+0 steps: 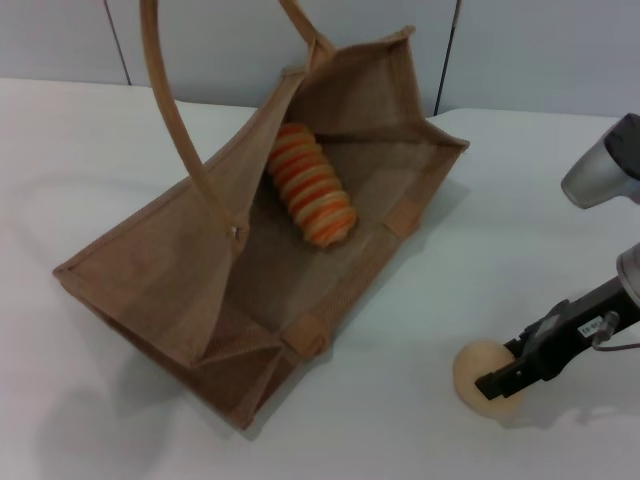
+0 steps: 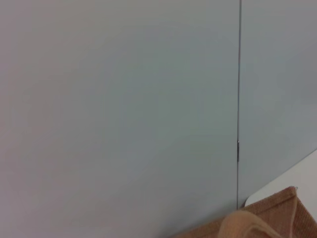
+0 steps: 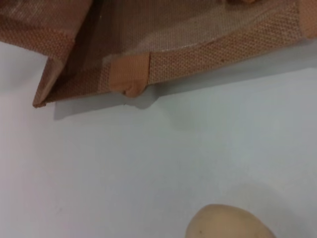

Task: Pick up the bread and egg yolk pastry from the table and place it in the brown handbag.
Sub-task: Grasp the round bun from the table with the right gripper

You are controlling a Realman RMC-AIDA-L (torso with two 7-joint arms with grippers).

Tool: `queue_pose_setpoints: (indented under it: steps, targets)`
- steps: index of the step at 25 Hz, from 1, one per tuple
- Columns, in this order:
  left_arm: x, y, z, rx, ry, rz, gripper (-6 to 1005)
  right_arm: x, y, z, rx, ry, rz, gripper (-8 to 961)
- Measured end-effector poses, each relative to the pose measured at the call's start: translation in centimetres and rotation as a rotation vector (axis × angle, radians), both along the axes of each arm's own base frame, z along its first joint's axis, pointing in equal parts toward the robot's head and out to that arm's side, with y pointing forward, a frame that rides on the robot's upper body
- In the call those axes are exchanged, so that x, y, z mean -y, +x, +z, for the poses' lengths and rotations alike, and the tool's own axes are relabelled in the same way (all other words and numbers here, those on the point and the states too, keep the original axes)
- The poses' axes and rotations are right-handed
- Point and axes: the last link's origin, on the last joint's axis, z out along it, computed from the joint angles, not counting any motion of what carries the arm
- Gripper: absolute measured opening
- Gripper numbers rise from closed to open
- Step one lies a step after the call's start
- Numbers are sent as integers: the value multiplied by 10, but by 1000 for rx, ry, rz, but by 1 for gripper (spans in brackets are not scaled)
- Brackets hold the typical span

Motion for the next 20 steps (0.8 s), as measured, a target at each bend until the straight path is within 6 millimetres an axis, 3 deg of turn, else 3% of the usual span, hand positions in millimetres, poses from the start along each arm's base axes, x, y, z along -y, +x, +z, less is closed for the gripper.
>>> queue_pose_setpoints:
  steps: [3, 20]
  targets:
    - [0, 0, 0, 1, 1, 0, 119, 0, 0, -1, 1, -4, -3, 710]
    - [-2, -2, -1, 4, -2, 6, 119, 0, -3, -6, -17, -33, 2, 610]
